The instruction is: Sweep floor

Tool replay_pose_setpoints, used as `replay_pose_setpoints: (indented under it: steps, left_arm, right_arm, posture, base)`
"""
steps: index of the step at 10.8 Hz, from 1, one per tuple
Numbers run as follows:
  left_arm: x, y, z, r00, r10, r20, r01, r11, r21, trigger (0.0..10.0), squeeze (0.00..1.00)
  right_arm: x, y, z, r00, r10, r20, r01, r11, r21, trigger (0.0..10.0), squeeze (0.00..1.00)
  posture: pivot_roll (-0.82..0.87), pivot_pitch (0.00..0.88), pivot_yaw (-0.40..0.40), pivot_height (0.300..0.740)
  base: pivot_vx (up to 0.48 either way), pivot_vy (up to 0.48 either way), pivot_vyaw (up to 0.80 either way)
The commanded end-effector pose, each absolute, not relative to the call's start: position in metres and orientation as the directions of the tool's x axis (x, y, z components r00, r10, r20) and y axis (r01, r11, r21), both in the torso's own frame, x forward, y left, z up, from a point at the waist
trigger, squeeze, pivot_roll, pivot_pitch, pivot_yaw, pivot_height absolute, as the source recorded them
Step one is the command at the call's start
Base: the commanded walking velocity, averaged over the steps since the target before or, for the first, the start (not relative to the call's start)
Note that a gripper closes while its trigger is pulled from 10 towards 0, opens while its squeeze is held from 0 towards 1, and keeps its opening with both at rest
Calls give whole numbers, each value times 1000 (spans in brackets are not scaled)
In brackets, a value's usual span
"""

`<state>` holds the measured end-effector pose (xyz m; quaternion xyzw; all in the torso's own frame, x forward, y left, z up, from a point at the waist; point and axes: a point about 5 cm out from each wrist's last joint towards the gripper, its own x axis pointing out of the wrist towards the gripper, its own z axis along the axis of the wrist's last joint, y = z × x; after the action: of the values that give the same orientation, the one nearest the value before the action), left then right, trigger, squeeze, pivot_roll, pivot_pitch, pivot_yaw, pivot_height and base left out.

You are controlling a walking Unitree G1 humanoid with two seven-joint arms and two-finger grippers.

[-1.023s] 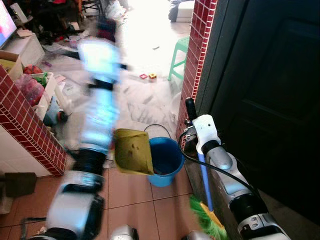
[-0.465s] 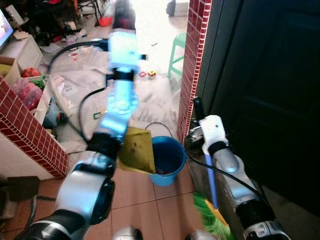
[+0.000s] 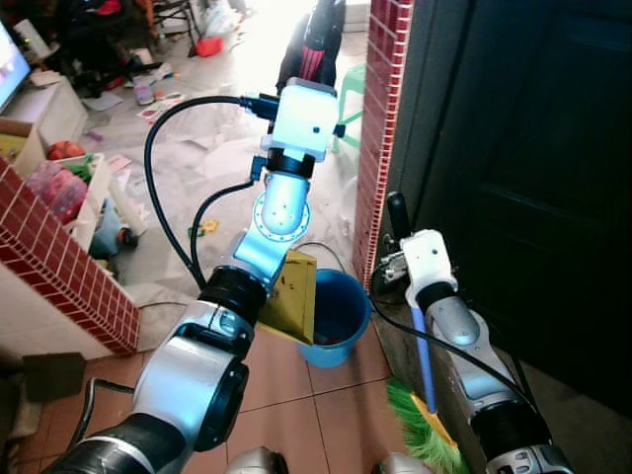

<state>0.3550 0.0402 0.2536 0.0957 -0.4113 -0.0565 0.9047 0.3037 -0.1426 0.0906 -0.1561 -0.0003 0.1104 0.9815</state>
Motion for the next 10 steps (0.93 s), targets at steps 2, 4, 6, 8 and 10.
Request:
replay_pose_setpoints:
  steps: [2,4,6,8,10]
  left_arm:
    - [349,29,260,609,-203,766,73,977,201,10000,0]
    - [324,-12,231,593,-353,724,272,934,232,10000,0]
    - [317,-26,222,563,-464,684,406,876,261,10000,0]
    - [305,-41,202,524,-608,597,563,773,292,10000,0]
    - [294,-49,181,446,-747,492,661,646,382,10000,0]
  right_arm:
    - [305,-141,97,978,211,-11,-203,926,-317,10000,0]
    - [307,-142,99,979,205,-4,-195,927,-321,10000,0]
    - [307,-142,98,979,205,-7,-196,925,-326,10000,0]
    - [309,-142,99,979,204,-2,-194,924,-328,10000,0]
    - [308,-142,97,979,206,-5,-196,923,-332,10000,0]
  posture:
    - [-274,13,105,740]
    - [-276,11,103,740]
    - [-269,6,99,740]
    - [-268,7,100,740]
    - [-261,9,92,740]
  base:
    - [0,0,0]
    - [0,0,0]
    - [0,0,0]
    - [0,0,0]
    - [0,0,0]
